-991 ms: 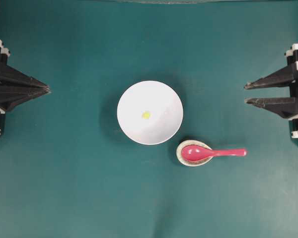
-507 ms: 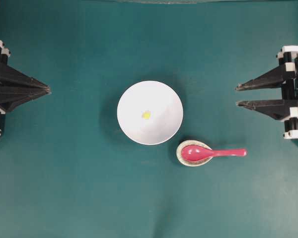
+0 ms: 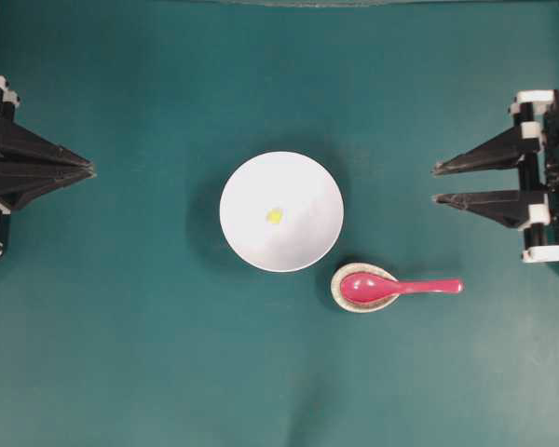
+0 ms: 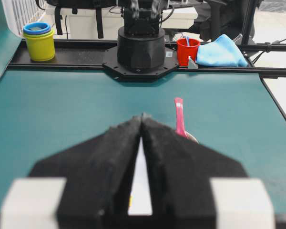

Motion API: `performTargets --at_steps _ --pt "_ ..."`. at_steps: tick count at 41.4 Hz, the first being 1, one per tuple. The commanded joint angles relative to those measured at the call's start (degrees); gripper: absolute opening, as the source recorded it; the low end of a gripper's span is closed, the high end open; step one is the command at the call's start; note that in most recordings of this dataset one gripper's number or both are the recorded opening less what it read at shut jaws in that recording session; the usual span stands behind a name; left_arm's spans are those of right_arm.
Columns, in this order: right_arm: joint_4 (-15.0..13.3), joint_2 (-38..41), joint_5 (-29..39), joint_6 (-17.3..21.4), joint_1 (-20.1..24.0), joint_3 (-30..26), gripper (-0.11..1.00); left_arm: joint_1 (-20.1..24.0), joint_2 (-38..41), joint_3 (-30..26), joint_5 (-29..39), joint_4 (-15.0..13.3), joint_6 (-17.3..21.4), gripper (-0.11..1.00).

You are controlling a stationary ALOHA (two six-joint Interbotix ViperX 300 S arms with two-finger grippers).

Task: Scoop the yellow hexagonal prism block from the bowl with a spoon using the right arm.
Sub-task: 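Move the right gripper left toward the pink spoon handle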

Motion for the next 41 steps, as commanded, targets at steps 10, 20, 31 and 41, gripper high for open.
performTargets --at_steps 10,20,31,41 --pt "0.1 1.5 5.4 -0.1 0.0 -3.1 0.43 -0.1 0.3 -1.6 0.4 0.1 0.0 0.11" --pt "2.6 2.3 29.4 2.6 0.0 -10.1 0.43 -0.1 0.3 -1.6 0.5 0.0 0.1 0.11" --pt "3.1 10.8 44.0 6.9 0.0 -15.5 0.43 -0.1 0.4 -1.6 0.5 0.0 0.2 0.11" --pt "3.5 21.0 45.5 9.3 0.0 -20.0 0.43 -0.1 0.4 -1.6 0.5 0.0 0.3 0.11"
